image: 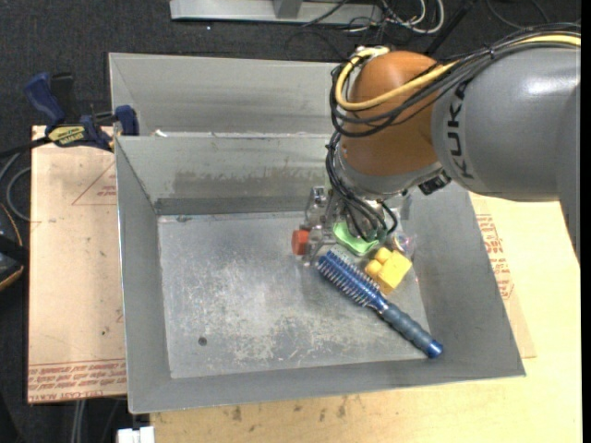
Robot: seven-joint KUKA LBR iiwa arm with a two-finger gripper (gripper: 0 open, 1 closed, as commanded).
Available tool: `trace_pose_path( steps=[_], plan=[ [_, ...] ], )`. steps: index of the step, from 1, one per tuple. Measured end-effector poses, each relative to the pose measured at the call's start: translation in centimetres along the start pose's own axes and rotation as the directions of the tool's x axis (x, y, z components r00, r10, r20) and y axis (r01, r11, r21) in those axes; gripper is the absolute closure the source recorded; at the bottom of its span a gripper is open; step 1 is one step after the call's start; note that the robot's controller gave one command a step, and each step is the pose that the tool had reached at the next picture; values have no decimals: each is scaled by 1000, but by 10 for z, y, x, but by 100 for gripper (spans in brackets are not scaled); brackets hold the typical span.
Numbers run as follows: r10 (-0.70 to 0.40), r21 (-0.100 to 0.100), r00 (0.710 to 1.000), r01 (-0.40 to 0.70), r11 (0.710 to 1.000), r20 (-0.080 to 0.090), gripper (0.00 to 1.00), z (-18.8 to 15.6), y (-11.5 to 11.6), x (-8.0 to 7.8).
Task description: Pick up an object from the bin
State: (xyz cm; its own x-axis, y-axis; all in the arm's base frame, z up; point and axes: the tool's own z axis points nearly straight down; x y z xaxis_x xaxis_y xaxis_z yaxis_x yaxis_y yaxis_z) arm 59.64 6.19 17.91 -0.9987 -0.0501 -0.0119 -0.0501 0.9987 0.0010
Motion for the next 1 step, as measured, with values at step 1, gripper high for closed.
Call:
trace_pose_path(
  steps=[1],
  plan=[
    [-9, 1, 1000, 9, 1000, 1, 100, -107, -11, -5]
  ],
)
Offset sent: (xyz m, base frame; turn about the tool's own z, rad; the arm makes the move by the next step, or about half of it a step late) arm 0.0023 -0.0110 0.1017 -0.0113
